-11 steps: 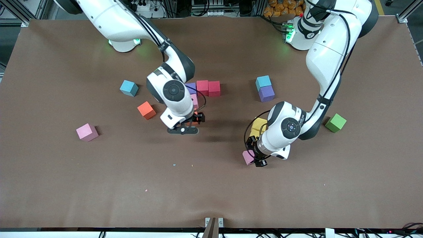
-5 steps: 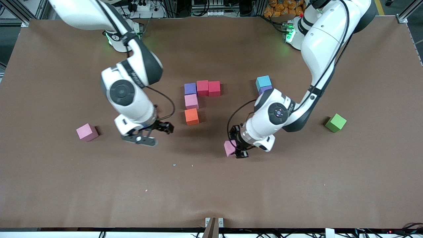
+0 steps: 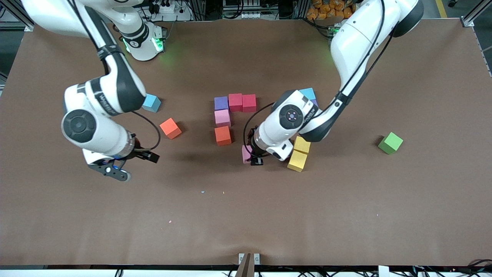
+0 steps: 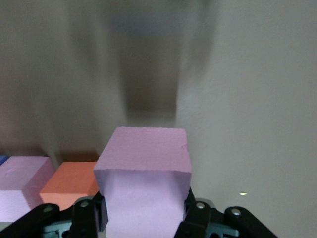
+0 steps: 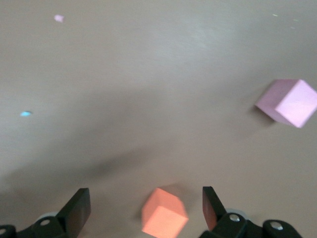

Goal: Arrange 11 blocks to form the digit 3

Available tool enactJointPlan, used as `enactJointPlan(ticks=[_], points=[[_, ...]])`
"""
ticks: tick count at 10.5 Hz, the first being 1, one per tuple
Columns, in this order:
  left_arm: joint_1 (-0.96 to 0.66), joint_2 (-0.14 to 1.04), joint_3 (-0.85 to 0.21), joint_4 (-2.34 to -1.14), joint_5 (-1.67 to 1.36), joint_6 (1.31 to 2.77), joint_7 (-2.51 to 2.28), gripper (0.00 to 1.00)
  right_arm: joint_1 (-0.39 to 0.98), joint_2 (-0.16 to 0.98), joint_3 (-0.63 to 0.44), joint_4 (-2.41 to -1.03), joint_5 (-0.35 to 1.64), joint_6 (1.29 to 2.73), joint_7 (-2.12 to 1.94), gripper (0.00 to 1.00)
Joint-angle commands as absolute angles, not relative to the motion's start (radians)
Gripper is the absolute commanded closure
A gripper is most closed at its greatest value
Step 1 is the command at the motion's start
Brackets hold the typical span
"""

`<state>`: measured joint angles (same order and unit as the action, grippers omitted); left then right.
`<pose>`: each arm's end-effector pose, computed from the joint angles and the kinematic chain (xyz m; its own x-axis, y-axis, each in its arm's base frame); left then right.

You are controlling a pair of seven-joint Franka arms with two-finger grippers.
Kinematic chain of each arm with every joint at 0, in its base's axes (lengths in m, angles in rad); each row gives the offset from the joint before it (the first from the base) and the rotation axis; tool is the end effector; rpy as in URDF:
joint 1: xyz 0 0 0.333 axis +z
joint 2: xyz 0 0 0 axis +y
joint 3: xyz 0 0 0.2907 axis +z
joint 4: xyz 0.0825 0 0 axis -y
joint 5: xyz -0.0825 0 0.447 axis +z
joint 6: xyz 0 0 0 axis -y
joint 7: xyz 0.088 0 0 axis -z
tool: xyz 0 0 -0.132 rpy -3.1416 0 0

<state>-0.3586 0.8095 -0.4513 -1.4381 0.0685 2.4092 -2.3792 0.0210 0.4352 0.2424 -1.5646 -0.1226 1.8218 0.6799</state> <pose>0.5806 -0.5297 0.1904 -0.1159 0.9341 -0.3377 0.9933 0.1087 -0.0401 0.6842 0.1573 0.3128 0.9157 -0.3833 -0.1206 -0.3712 -0.9219 0.1113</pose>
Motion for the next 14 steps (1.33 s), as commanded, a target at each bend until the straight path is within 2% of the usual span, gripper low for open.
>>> enactJointPlan(ticks=[1, 6, 10, 14], points=[[-0.393, 0.816, -0.442, -1.447, 0.072, 2.381, -2.396, 1.0, -0.058, 0.408, 0.256, -1.589, -0.106, 1.734, 0.644, 0.0], [-0.483, 0.859, -0.402, -1.445, 0.069, 2.381, -2.398, 1.0, -0.141, 0.336, 0.275, -1.741, -0.104, 1.732, 0.663, 0.0], [-0.483, 0.865, -0.4, -1.447, 0.071, 2.381, -2.448, 1.0, -0.144, 0.325, 0.279, -1.781, -0.103, 1.738, 0.716, 0.0], [-0.488, 0.861, -0.397, -1.45, 0.074, 2.381, -2.537, 1.0, -0.137, 0.307, 0.316, -1.888, -0.103, 1.874, 0.883, 0.0]])
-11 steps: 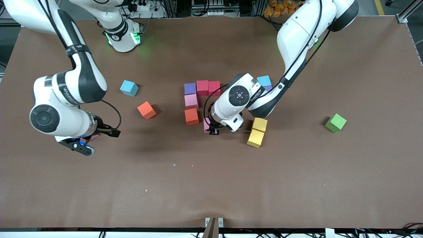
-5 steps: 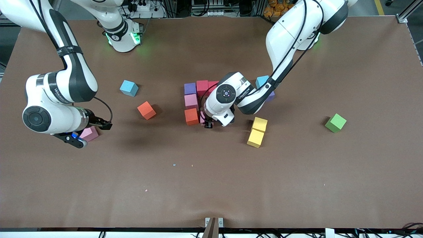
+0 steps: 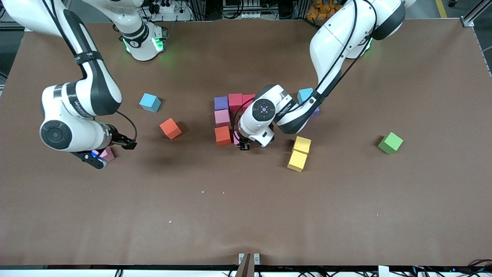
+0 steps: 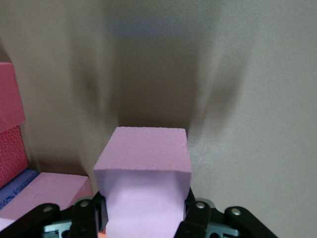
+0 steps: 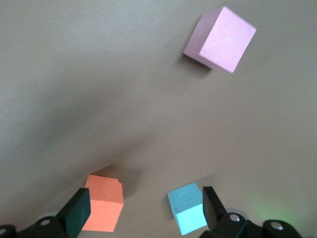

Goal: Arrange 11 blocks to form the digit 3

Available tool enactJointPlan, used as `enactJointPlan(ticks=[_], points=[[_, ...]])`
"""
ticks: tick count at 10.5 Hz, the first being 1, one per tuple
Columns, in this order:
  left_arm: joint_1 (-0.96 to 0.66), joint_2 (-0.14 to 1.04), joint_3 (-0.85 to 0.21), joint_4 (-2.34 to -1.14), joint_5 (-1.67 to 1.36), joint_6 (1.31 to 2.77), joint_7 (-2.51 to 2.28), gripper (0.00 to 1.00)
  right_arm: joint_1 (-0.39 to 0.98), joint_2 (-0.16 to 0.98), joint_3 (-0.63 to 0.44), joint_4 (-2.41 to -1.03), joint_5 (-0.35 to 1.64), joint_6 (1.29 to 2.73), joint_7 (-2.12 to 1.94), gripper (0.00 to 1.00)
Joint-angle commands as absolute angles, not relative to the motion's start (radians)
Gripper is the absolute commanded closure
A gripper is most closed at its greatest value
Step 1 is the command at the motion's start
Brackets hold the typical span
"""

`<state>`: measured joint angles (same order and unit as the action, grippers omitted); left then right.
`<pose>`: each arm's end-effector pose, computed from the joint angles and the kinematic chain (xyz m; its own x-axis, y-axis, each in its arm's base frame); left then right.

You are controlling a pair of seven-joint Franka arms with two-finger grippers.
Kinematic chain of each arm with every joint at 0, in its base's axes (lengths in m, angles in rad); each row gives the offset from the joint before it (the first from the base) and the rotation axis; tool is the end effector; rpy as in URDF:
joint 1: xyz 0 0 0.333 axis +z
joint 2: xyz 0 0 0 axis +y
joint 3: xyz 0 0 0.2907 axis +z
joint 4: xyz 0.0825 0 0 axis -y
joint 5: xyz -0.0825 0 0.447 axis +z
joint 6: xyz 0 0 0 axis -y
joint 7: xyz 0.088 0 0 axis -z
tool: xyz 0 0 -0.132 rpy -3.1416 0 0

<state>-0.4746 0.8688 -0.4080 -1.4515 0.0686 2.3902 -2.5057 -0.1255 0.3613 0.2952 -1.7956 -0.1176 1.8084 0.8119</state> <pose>0.5191 -0.5660 0.1299 -0.1690 0.9541 -0.2472 0.9814 0.1397 -0.1315 0.6306 0.0920 0.2520 0.7906 -0.5690 -0.2263 -0.5233 -0.8197 0.2329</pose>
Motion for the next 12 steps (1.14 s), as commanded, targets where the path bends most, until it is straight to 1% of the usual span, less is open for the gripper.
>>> enactJointPlan(ticks=[1, 3, 6, 8, 12], points=[[-0.491, 0.861, -0.397, -1.45, 0.074, 2.381, -2.549, 1.0, -0.137, 0.304, 0.327, -1.92, -0.103, 1.919, 0.935, 0.0], [-0.503, 0.859, -0.396, -1.45, 0.081, 2.382, -2.574, 1.0, -0.137, 0.304, 0.35, -1.954, -0.103, 1.977, 1.058, 0.0], [-0.514, 0.861, -0.396, -1.454, 0.087, 2.39, -2.576, 1.0, -0.135, 0.301, 0.432, -2.037, -0.104, 2.12, 1.331, 0.0], [-0.514, 0.862, -0.391, -1.454, 0.089, 2.391, -2.576, 1.0, -0.137, 0.259, 0.463, -2.12, -0.104, 2.222, 1.377, 0.0], [-0.529, 0.867, -0.377, -1.453, 0.087, 2.413, -2.576, 1.0, -0.12, 0.201, 0.471, -2.187, -0.107, 2.23, 1.381, 0.0]])
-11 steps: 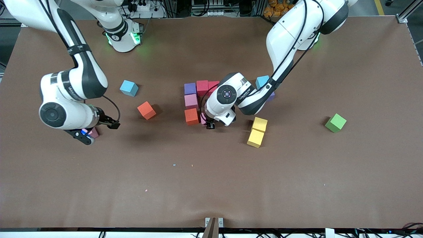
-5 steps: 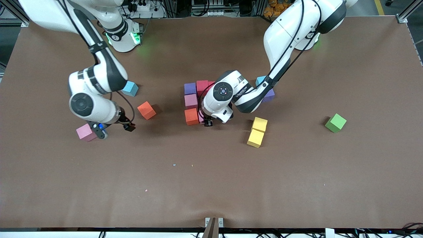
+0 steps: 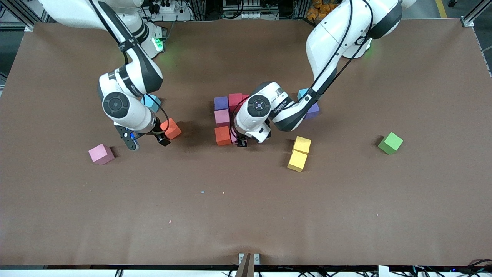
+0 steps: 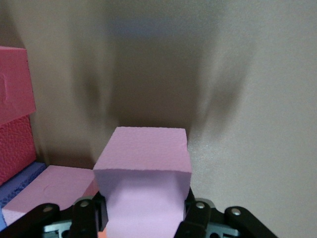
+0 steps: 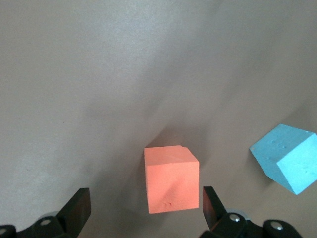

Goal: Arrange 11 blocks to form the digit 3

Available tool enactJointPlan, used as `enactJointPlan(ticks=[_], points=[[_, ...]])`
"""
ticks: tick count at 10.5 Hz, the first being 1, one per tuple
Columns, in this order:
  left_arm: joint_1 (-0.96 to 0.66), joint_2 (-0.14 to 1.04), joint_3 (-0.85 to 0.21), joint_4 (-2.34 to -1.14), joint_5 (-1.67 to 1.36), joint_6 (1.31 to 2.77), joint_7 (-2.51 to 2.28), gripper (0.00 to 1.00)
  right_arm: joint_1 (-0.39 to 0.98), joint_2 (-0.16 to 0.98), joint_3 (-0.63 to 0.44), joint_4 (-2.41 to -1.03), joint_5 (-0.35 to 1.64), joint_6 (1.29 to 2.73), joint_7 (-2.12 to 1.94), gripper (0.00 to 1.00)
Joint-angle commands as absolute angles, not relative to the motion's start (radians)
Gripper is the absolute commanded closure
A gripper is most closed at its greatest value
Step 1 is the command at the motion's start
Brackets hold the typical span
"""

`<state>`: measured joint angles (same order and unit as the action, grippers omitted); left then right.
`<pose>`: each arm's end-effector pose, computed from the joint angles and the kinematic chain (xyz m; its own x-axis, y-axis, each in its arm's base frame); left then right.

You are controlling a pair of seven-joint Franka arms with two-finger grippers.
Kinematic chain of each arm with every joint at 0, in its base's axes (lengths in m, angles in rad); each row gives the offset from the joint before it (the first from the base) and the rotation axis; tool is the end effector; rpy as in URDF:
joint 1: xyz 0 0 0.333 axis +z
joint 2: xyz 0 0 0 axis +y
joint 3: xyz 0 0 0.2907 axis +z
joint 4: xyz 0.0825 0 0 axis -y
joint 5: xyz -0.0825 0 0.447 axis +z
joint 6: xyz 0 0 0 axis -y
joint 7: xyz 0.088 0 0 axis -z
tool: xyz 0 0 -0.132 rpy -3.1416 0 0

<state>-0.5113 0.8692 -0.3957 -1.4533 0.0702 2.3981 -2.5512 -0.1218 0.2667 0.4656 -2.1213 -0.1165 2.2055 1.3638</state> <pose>0.5037 -0.5792 0.1270 -0.1843 0.9536 -0.2382 0.9788 0.1560 -0.1328 0.5541 0.2004 0.1929 0.5776 -0.8136 -0.0660 -0.8024 -0.5808 0.1376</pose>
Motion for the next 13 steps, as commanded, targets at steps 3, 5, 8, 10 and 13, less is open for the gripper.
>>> enactJointPlan(ticks=[3, 5, 8, 10, 13], points=[[-0.535, 0.867, -0.374, -1.453, 0.087, 2.421, -2.576, 1.0, -0.103, 0.164, 0.469, -2.246, -0.107, 2.296, 1.393, 0.0], [-0.535, 0.868, -0.374, -1.454, 0.087, 2.428, -2.576, 1.0, -0.095, 0.16, 0.469, -2.25, -0.107, 2.301, 1.402, 0.0], [-0.535, 0.874, -0.374, -1.453, 0.087, 2.431, -2.576, 1.0, -0.084, 0.147, 0.469, -2.311, -0.11, 2.391, 1.436, 0.0], [-0.537, 0.876, -0.374, -1.454, 0.087, 2.437, -2.576, 1.0, -0.08, 0.14, 0.468, -2.35, -0.117, 2.421, 1.436, 0.0], [-0.546, 0.882, -0.367, -1.453, 0.087, 2.445, -2.576, 1.0, -0.08, 0.14, 0.468, -2.422, -0.129, 2.535, 1.436, 0.0]])
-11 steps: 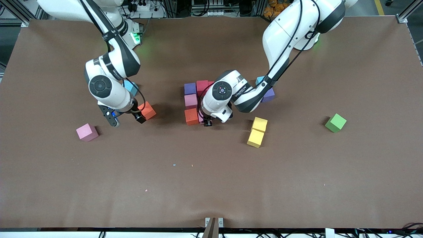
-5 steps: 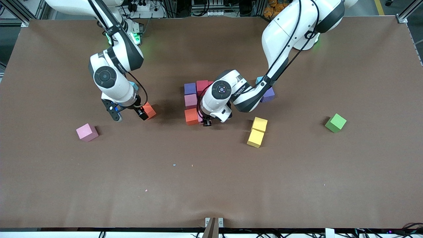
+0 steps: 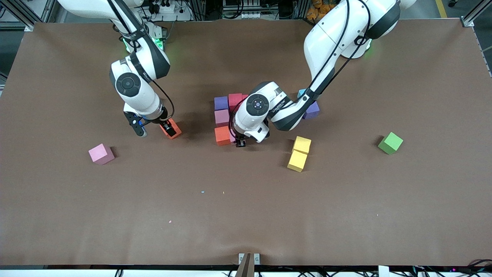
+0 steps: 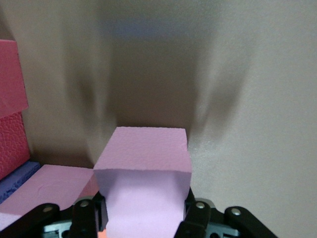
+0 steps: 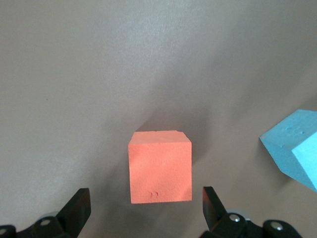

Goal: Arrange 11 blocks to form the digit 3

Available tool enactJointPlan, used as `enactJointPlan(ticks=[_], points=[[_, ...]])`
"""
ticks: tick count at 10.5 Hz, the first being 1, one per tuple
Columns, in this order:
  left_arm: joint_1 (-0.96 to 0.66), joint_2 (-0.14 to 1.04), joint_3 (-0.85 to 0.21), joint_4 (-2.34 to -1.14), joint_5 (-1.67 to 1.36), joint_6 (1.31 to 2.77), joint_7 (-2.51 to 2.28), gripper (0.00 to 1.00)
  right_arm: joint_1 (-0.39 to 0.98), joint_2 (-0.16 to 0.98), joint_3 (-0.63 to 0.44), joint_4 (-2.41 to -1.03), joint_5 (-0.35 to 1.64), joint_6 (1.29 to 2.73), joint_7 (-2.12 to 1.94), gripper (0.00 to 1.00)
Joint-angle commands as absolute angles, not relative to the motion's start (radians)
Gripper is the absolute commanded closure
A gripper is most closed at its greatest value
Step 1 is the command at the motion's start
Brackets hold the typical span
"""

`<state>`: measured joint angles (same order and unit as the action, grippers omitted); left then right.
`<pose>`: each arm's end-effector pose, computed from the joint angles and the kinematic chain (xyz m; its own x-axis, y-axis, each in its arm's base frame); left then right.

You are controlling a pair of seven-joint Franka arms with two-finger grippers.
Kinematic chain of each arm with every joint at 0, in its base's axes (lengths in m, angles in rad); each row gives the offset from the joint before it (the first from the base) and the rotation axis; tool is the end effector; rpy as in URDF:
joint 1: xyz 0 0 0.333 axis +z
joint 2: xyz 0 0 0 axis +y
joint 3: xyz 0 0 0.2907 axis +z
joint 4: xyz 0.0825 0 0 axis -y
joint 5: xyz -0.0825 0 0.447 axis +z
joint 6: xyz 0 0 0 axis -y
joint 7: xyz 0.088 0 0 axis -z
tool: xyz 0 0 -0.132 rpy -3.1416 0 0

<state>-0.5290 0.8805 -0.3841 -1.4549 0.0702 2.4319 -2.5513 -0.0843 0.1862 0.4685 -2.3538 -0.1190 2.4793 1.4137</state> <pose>0.4994 -0.5837 0.1193 -0.1781 0.9516 -0.2503 0.9812 0.1523 -0.1188 0.4965 0.2112 0.1556 0.5898 -0.8073 -0.0196 -0.8066 -0.5901 0.0336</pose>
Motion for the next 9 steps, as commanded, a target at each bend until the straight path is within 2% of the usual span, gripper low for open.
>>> enactJointPlan(ticks=[1, 3, 4, 5, 6, 9], points=[[-0.555, 0.882, -0.359, -1.453, 0.087, 2.445, -2.576, 1.0, -0.08, 0.14, 0.468, -2.43, -0.149, 2.548, 1.436, 0.0], [-0.555, 0.882, -0.357, -1.453, 0.086, 2.445, -2.576, 1.0, -0.08, 0.141, 0.466, -2.433, -0.155, 2.559, 1.434, 0.0], [-0.555, 0.882, -0.357, -1.453, 0.086, 2.445, -2.576, 0.82, -0.08, 0.141, 0.466, -2.447, -0.175, 2.584, 1.436, 0.0], [-0.555, 0.882, -0.357, -1.453, 0.086, 2.445, -2.576, 0.46, -0.08, 0.144, 0.462, -2.457, -0.19, 2.606, 1.434, 0.0], [-0.555, 0.882, -0.357, -1.453, 0.08, 2.445, -2.577, 0.0, -0.081, 0.146, 0.459, -2.462, -0.204, 2.62, 1.433, 0.0], [-0.557, 0.879, -0.347, -1.453, 0.089, 2.444, -2.568, 0.0, -0.081, 0.153, 0.448, -2.477, -0.241, 2.648, 1.431, 0.0]])
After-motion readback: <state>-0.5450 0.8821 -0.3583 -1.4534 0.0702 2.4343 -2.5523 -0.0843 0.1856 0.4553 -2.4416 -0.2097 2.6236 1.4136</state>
